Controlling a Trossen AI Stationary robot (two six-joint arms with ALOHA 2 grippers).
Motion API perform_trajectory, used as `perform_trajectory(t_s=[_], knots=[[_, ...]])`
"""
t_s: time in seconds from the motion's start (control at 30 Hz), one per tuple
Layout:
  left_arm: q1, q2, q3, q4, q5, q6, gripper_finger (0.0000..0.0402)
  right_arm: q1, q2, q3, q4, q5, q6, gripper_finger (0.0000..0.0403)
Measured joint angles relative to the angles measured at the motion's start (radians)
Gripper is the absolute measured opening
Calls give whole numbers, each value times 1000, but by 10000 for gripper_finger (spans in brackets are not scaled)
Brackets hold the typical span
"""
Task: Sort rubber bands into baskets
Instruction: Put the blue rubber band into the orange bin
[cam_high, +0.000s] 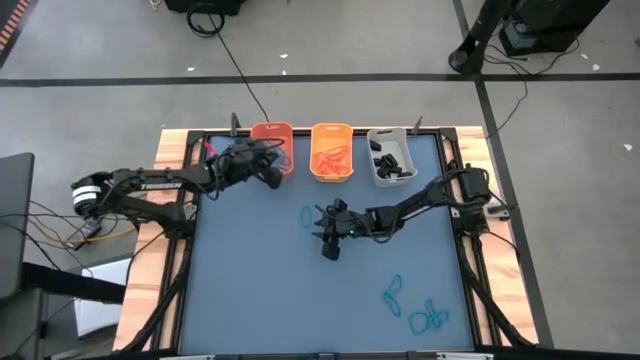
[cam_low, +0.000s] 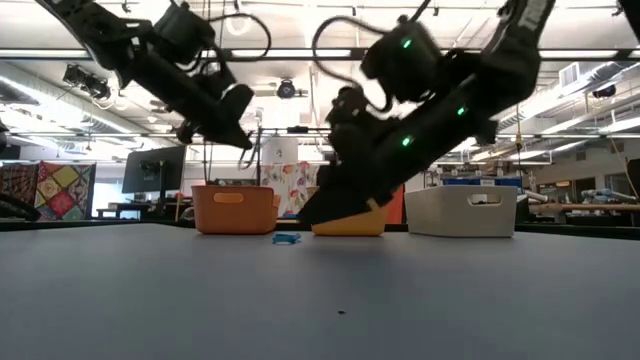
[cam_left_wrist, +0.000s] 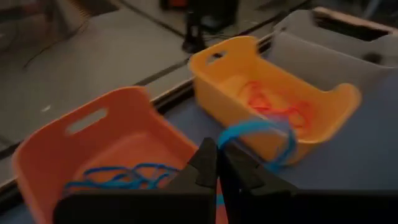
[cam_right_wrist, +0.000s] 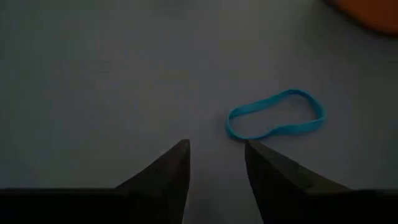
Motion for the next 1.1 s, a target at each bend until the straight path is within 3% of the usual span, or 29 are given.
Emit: perform_trajectory(t_s=[0.13, 0.37, 0.5, 0.8, 0.93, 1.1], knots=[[49, 18, 0, -41, -6, -24, 42, -26, 52, 44, -20, -10, -39, 168], [90, 18, -1, -80, -26, -32, 146, -31, 91, 104, -49, 54, -167, 167], [95, 20, 0, -85, -32, -20, 186, -29, 94, 118, -48, 53, -216, 167], [82, 7, 0, -8, 68, -14, 198, -55, 94, 118, -64, -88, -229, 148], [65, -15, 0, 60, 178, -10, 198, -77, 94, 118, -68, -92, -243, 129], [34, -29, 0, 78, 239, -1, 198, -103, 93, 118, -86, -205, -239, 99]])
